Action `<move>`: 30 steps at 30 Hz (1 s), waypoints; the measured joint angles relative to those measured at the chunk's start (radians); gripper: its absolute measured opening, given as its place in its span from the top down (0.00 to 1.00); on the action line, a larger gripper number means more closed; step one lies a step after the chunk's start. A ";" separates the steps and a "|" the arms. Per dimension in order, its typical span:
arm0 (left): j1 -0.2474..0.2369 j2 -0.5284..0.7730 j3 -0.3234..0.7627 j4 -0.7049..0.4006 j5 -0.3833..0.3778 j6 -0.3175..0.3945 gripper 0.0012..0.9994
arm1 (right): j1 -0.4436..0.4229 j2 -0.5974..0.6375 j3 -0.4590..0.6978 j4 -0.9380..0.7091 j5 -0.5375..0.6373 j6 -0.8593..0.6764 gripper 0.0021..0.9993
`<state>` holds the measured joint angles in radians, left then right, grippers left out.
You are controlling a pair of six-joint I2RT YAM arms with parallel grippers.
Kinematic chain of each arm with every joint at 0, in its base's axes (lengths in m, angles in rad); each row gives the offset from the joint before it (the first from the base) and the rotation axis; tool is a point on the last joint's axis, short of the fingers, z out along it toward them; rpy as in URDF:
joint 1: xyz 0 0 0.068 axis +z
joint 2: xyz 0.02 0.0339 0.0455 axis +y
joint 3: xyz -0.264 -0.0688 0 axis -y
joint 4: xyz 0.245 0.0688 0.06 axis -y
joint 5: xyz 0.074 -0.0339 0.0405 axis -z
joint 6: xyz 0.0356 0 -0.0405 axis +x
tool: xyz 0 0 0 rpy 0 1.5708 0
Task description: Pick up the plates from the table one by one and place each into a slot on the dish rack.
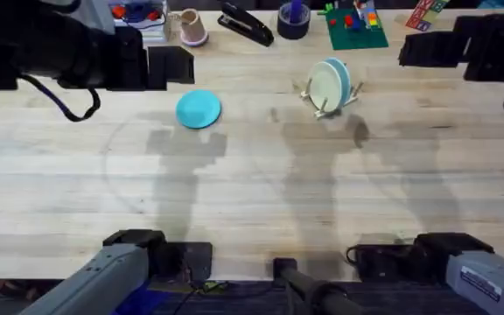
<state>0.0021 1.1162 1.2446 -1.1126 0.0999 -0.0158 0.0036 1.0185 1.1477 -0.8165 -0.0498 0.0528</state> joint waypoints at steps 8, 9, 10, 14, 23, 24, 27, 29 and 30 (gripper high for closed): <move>0.000 0.000 0.000 0.000 0.037 -0.001 0.92 | 0.000 0.000 0.000 -0.004 0.000 0.013 0.01; 0.000 0.000 0.000 0.000 0.045 -0.003 0.95 | 0.000 0.000 0.000 -0.005 0.000 0.016 0.01; 0.000 0.000 0.000 0.000 0.057 -0.003 0.96 | 0.000 0.000 0.000 -0.005 0.000 0.018 0.01; 0.028 0.000 0.000 0.003 0.145 -0.004 0.96 | 0.000 0.000 0.000 -0.007 0.000 0.022 0.01; 0.242 0.015 0.002 0.006 0.459 0.067 0.96 | 0.000 0.000 0.000 -0.009 0.000 0.022 0.01; 0.262 0.027 0.004 0.000 0.490 0.081 0.96 | 0.000 0.000 0.000 -0.009 0.000 0.022 0.01; 0.306 0.092 0.008 -0.007 0.574 0.118 0.96 | 0.000 0.000 0.000 -0.010 0.000 0.023 0.01; 0.325 0.149 0.008 -0.008 0.613 0.142 0.96 | 0.000 0.000 0.000 -0.010 0.000 0.022 0.01; 0.331 0.180 0.008 -0.009 0.625 0.154 0.96 | 0.000 0.000 0.000 -0.011 0.000 0.022 0.01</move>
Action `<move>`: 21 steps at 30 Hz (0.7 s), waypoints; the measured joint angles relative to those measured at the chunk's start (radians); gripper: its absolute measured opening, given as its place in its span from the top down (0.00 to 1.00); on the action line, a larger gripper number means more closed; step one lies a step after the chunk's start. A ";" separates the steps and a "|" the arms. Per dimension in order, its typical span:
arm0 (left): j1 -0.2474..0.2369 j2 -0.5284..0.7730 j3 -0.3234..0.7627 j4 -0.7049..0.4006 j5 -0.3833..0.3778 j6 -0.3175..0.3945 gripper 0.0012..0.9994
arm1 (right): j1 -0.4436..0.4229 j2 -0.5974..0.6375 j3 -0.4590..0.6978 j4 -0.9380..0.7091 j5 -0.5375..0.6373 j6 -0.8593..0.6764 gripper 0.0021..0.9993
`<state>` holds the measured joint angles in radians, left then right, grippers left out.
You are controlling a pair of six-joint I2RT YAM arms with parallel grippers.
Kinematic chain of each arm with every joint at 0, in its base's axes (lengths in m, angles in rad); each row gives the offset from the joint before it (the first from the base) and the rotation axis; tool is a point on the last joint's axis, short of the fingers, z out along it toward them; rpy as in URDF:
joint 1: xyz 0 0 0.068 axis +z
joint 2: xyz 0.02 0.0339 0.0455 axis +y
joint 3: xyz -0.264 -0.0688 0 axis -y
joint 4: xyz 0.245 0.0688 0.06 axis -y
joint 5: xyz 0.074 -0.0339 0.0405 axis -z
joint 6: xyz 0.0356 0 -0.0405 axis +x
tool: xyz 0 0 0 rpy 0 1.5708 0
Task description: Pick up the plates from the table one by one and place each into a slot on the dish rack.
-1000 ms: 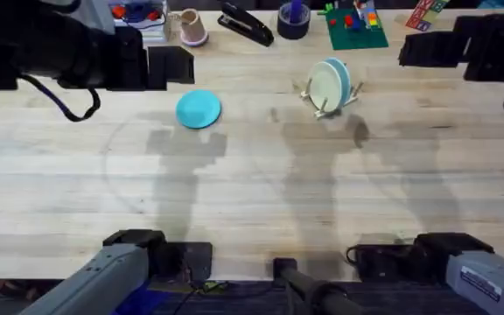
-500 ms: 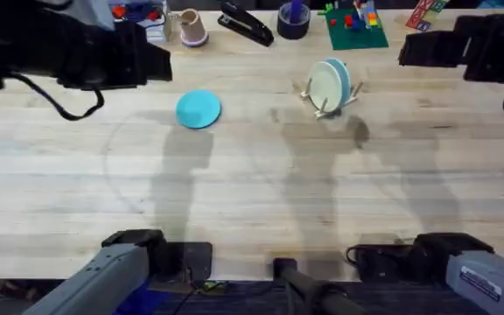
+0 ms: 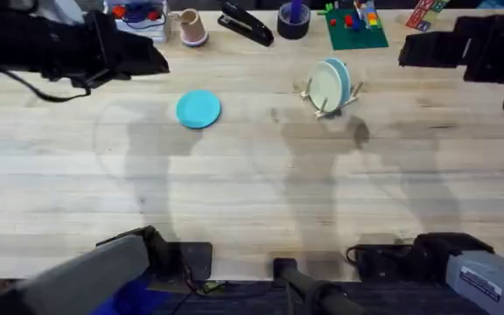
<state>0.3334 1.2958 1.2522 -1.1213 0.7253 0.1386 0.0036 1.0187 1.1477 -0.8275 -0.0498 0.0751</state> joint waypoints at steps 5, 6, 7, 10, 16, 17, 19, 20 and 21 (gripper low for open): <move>0.019 0.132 0.000 -0.009 0.034 0.080 0.96 | 0.000 0.000 0.000 -0.012 0.000 0.000 0.01; 0.023 0.150 0.000 -0.009 0.038 0.100 0.96 | 0.000 0.000 0.000 -0.016 0.000 0.000 0.01; 0.026 0.164 0.000 -0.009 0.041 0.119 0.96 | 0.000 0.000 0.000 -0.019 0.000 0.000 0.01; 0.038 0.191 -0.001 -0.008 0.046 0.180 0.96 | 0.000 0.000 0.000 -0.020 0.000 0.000 0.01; 0.060 0.224 -0.034 0.076 0.097 0.273 0.96 | 0.000 0.000 0.000 -0.020 0.000 0.000 0.01; 0.063 0.234 -0.045 0.097 0.105 0.282 0.96 | 0.000 0.000 0.000 -0.020 0.000 0.000 0.01; 0.069 0.258 -0.070 0.129 0.117 0.294 0.96 | 0.000 0.000 0.000 -0.020 0.000 0.000 0.01; 0.072 0.272 -0.082 0.138 0.120 0.300 0.96 | 0.000 0.000 0.000 -0.020 0.000 0.000 0.01; 0.075 0.289 -0.093 0.141 0.121 0.308 0.96 | 0.000 0.000 0.000 -0.020 0.000 0.000 0.01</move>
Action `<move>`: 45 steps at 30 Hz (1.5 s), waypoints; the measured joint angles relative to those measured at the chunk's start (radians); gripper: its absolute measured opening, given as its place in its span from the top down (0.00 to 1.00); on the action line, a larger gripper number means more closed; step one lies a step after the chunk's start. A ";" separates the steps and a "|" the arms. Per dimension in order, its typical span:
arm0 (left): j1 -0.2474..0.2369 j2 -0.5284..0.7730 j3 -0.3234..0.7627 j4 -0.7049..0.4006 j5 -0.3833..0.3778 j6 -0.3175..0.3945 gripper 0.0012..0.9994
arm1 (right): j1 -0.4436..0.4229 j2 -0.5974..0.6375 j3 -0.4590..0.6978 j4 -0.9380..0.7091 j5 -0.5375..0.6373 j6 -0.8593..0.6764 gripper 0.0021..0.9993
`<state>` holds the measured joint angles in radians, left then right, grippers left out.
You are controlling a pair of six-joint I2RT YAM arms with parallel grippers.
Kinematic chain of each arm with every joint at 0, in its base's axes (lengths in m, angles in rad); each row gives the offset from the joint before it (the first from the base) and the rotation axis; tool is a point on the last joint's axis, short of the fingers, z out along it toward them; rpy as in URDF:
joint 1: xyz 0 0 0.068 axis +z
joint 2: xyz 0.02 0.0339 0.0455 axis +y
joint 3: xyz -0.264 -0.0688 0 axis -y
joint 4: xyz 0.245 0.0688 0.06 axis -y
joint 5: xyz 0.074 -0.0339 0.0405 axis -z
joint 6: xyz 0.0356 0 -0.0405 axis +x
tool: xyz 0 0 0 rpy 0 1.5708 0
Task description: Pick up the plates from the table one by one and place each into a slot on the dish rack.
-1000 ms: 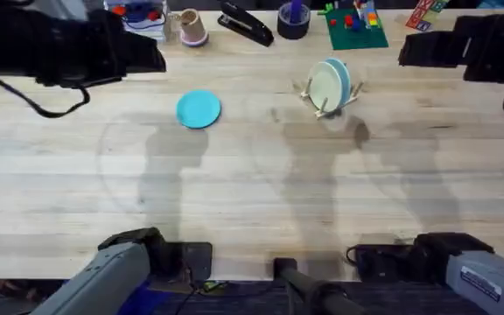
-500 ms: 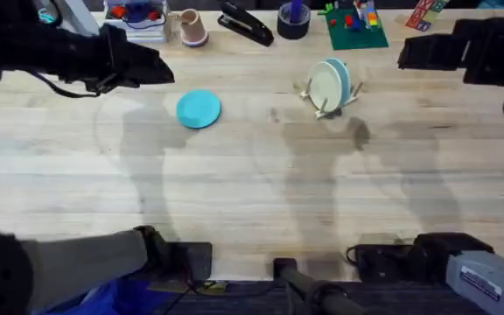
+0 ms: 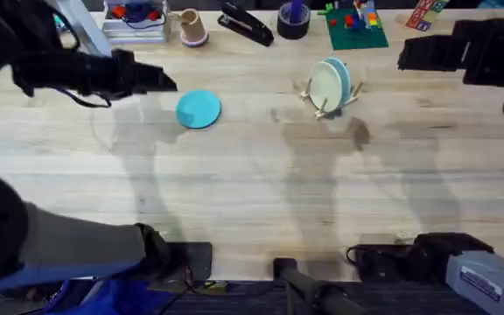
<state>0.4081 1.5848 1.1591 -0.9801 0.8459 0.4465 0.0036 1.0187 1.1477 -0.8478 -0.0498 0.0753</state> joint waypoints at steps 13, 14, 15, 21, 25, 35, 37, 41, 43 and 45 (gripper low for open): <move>0.021 0.218 -0.017 0.119 0.044 0.048 0.96 | 0.000 0.000 0.000 -0.003 0.000 0.000 0.01; 0.023 0.233 -0.017 0.125 0.045 0.048 0.96 | 0.000 0.000 0.000 -0.003 0.000 0.000 0.01; 0.023 0.248 -0.017 0.129 0.045 0.048 0.96 | 0.000 0.000 0.000 -0.003 0.000 0.000 0.01; 0.025 0.294 -0.017 0.139 0.047 0.048 0.96 | 0.000 0.000 0.000 -0.003 0.000 0.000 0.00; 0.025 0.320 -0.017 0.160 0.045 0.048 0.96 | 0.000 0.000 0.000 -0.003 0.000 0.000 0.00; 0.031 0.418 -0.014 0.182 0.100 0.048 0.96 | 0.000 0.020 0.000 -0.005 0.000 0.000 0.01; 0.033 0.437 -0.010 0.181 0.129 0.048 0.96 | 0.000 0.022 0.000 -0.005 0.000 0.000 0.01; 0.036 0.458 -0.005 0.177 0.162 0.047 0.96 | 0.000 0.022 0.000 -0.006 0.000 0.000 0.01; 0.037 0.458 -0.005 0.177 0.162 0.047 0.96 | 0.000 0.022 0.000 -0.006 0.000 0.000 0.01; 0.037 0.458 -0.005 0.177 0.162 0.048 0.96 | 0.001 0.022 0.000 -0.006 0.000 0.000 0.01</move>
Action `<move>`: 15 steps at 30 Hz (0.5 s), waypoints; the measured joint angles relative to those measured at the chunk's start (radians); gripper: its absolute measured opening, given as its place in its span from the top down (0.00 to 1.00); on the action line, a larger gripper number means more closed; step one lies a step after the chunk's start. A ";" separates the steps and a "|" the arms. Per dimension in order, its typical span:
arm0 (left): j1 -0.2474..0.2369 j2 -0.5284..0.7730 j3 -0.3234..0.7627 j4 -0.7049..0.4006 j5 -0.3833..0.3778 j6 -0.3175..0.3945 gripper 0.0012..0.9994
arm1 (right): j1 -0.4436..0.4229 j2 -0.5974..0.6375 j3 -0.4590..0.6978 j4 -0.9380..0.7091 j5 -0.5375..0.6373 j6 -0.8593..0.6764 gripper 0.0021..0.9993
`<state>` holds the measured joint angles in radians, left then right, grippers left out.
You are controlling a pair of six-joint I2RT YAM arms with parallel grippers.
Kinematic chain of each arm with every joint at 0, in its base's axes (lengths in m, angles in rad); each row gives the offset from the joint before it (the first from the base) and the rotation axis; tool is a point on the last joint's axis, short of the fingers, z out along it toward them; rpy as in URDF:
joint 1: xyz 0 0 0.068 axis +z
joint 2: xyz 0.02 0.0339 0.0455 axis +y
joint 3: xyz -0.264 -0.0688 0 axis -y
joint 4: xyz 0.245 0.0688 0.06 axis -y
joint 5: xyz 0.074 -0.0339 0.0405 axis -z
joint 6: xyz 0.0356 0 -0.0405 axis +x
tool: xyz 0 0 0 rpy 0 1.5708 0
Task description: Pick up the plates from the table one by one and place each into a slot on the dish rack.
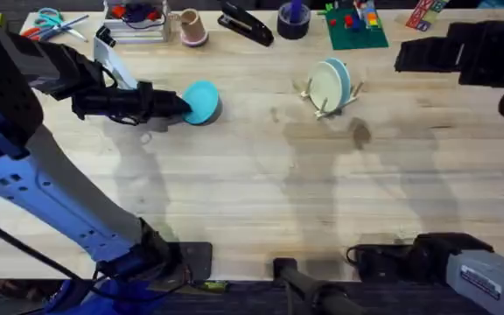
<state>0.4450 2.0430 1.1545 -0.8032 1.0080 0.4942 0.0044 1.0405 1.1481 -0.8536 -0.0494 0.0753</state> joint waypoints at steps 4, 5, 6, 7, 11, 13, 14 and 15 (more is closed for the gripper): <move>0.000 0.000 0.000 0.000 0.000 0.000 0.96 | 0.033 0.000 0.006 -0.001 0.002 0.000 0.00; 0.000 0.000 0.000 0.000 0.000 0.000 0.96 | 0.050 0.001 0.015 -0.003 0.003 0.000 0.00; 0.000 0.000 0.000 0.000 0.000 0.000 0.96 | 0.071 0.002 0.030 -0.006 0.006 0.001 0.00; 0.000 0.000 0.000 0.000 0.000 0.000 0.96 | 0.096 0.007 0.052 -0.008 0.009 0.006 0.00; 0.000 0.000 0.000 0.000 0.000 0.000 0.96 | 0.218 0.047 0.156 -0.009 0.012 0.021 0.00; 0.000 0.000 0.000 0.000 0.000 0.000 0.96 | 0.275 0.082 0.200 -0.010 0.012 0.030 0.00; 0.000 0.000 0.000 0.000 0.000 0.000 0.96 | 0.302 0.104 0.218 -0.011 0.012 0.033 0.00; 0.000 0.000 0.000 0.000 0.000 0.000 0.96 | 0.328 0.129 0.234 -0.012 0.012 0.037 0.00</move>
<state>0.4450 2.0430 1.1545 -0.8032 1.0080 0.4938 0.3323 1.1700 1.3824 -0.8660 -0.0376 0.1124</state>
